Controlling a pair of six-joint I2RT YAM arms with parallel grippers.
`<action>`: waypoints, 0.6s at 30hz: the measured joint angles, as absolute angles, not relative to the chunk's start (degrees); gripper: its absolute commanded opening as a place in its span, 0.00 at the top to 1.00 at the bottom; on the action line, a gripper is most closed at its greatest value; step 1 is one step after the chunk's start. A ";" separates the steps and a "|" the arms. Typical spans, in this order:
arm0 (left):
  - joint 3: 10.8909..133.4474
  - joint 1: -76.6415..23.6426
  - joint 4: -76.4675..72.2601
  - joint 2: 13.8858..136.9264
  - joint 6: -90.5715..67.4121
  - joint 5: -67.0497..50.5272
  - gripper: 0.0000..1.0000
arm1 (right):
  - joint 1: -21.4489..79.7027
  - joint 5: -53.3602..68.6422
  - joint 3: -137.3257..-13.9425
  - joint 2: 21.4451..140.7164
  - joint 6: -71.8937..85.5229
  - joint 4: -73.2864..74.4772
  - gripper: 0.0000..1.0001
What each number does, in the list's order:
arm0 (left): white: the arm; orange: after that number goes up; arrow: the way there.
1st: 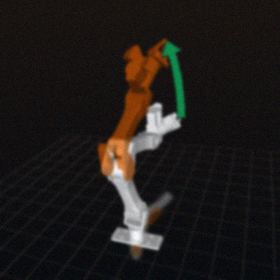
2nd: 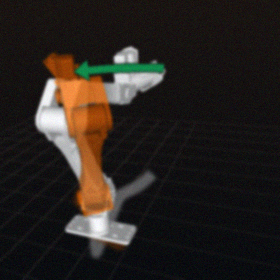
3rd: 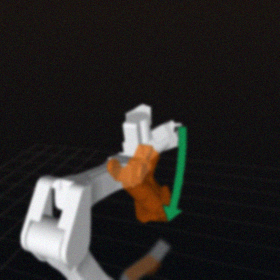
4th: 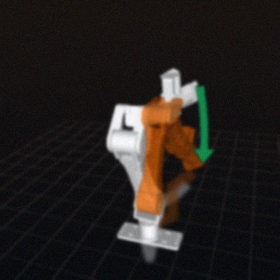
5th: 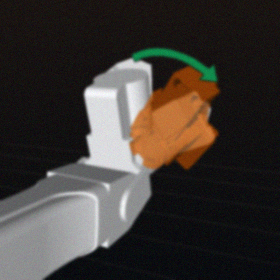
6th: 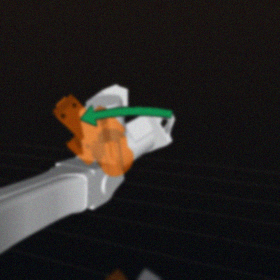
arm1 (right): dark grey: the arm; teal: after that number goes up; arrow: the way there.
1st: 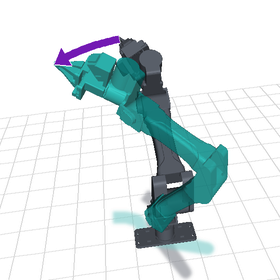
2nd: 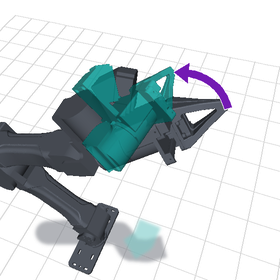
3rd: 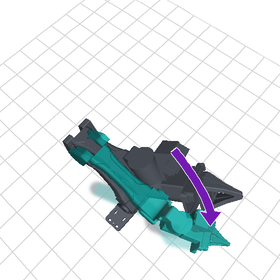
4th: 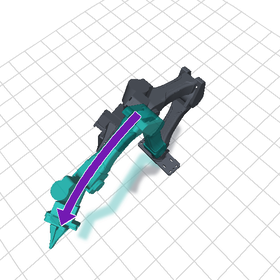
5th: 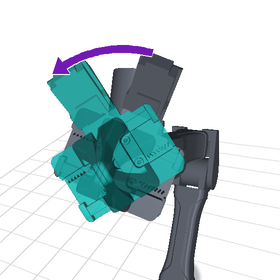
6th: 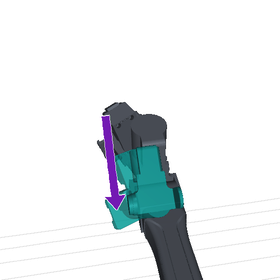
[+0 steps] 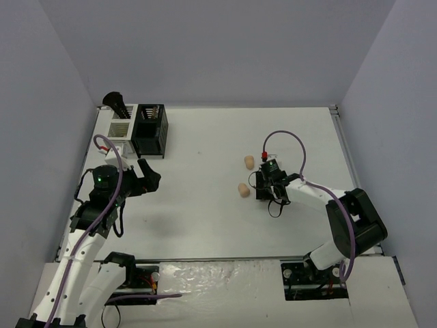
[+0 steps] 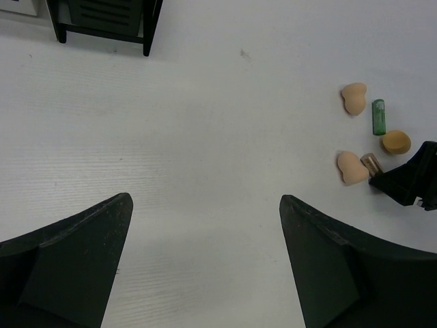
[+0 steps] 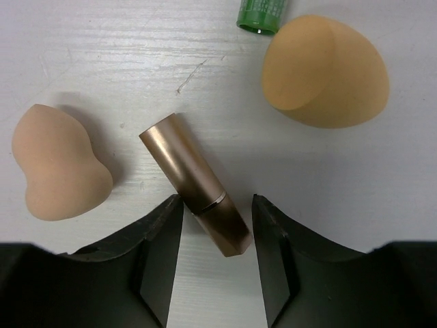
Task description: Organize the makeup
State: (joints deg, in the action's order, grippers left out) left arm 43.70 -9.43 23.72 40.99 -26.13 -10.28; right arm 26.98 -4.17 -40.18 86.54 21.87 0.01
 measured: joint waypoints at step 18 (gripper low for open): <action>46.35 -10.91 21.18 42.03 -34.00 -18.68 0.13 | 30.50 -1.57 -38.93 80.74 21.28 0.31 1.00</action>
